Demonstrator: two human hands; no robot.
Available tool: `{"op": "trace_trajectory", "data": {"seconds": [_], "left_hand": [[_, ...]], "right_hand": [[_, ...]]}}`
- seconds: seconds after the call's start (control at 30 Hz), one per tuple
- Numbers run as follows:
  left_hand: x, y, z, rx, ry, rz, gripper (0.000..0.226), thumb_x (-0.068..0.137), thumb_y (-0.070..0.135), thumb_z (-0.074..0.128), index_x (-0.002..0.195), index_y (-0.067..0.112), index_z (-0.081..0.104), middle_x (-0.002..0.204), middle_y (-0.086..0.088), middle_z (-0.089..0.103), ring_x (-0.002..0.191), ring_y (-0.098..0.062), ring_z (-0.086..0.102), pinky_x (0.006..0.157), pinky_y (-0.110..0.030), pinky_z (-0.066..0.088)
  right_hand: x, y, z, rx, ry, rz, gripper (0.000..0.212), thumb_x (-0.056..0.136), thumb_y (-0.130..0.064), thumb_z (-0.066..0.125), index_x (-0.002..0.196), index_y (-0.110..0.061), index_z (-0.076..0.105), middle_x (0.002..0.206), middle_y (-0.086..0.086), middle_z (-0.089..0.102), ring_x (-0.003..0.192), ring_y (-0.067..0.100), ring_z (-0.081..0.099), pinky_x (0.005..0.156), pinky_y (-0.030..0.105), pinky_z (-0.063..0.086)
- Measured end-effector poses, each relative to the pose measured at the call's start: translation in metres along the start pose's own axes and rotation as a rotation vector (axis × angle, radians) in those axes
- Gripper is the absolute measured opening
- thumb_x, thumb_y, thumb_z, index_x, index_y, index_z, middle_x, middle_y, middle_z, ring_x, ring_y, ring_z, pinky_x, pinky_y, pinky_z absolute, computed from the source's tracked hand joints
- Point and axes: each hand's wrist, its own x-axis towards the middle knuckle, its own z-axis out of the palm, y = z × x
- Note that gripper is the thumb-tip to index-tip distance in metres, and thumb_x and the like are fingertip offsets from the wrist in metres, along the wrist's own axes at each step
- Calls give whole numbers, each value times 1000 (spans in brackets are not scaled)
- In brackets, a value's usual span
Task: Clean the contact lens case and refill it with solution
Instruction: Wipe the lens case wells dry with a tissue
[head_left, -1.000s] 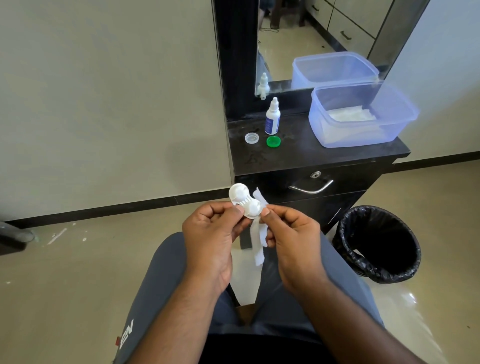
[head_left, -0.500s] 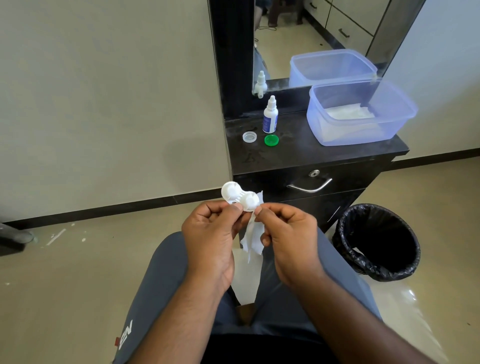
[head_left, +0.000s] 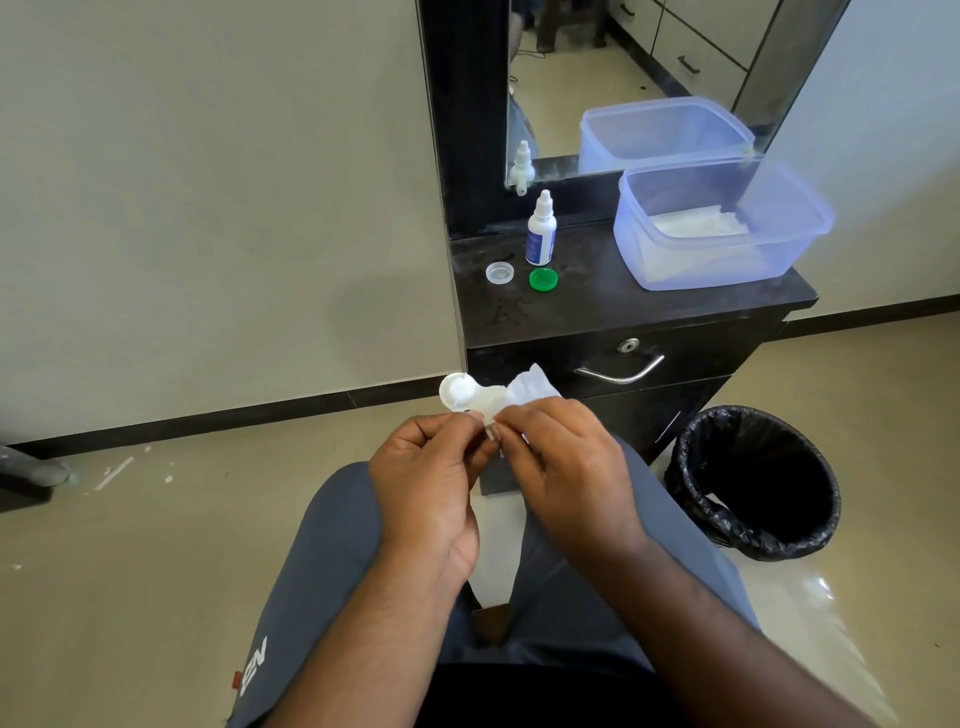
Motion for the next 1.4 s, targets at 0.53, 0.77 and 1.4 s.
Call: {"op": "trace_trajectory", "data": {"seconds": [0.53, 0.77, 1.4], "left_hand": [[-4, 2, 4, -48, -16, -130, 12, 81, -10, 64, 72, -3, 63, 71, -18, 66, 61, -20, 68, 71, -32, 62], [-7, 0, 2, 13, -1, -143, 11, 80, -8, 67, 72, -1, 65, 80, -22, 70, 66, -24, 71, 60, -26, 59], [-3, 1, -1, 134, -70, -132, 16, 79, -10, 66, 67, -1, 63, 70, -17, 69, 60, -21, 70, 63, -29, 61]], "right_hand": [[7, 19, -7, -253, 42, -399, 9, 88, -10, 62, 91, -4, 70, 88, 10, 66, 69, 21, 55, 53, 30, 47], [8, 37, -13, -269, 0, -417, 14, 85, -11, 68, 98, -5, 66, 101, 12, 67, 81, 26, 59, 63, 38, 50], [18, 46, -28, -135, -209, -625, 12, 91, -7, 62, 100, 0, 68, 100, 16, 66, 87, 28, 63, 72, 38, 53]]}}
